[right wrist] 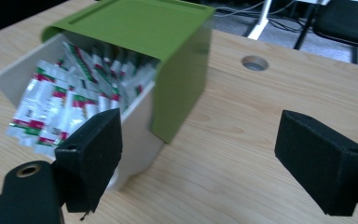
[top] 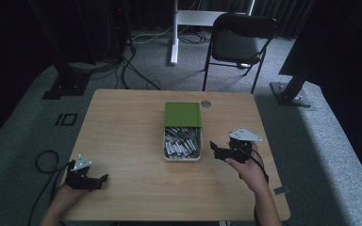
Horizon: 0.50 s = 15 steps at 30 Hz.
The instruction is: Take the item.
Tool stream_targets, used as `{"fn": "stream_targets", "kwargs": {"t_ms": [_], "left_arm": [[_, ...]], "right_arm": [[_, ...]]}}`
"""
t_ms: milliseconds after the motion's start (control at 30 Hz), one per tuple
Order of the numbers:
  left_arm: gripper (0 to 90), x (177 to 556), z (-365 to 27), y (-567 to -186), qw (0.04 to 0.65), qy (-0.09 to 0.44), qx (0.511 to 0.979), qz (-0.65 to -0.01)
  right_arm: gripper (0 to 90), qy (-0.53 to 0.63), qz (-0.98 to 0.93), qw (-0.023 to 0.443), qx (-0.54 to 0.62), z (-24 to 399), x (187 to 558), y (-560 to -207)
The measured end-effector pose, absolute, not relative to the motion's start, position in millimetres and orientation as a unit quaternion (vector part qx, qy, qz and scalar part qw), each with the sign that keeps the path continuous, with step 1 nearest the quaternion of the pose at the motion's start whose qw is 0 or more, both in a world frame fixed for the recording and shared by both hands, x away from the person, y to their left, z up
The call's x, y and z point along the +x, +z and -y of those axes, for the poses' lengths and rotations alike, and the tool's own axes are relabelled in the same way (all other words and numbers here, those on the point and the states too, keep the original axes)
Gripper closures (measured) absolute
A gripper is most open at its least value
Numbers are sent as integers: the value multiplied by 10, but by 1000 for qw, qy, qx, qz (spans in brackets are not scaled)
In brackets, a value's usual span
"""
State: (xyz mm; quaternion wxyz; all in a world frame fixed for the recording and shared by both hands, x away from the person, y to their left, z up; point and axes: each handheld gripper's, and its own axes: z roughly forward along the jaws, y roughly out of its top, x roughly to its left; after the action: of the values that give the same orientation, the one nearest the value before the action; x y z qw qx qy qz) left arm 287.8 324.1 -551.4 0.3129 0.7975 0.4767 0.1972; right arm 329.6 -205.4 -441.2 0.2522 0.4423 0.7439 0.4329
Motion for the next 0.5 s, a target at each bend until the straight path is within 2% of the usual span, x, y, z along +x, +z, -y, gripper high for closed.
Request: {"fn": "stream_targets", "kwargs": {"t_ms": [500], "left_arm": [[13,2878,-3241,-5515,313,197,797,-477]], "right_arm": [[192,448,-759,232,411,1674,3347,-4433]]}}
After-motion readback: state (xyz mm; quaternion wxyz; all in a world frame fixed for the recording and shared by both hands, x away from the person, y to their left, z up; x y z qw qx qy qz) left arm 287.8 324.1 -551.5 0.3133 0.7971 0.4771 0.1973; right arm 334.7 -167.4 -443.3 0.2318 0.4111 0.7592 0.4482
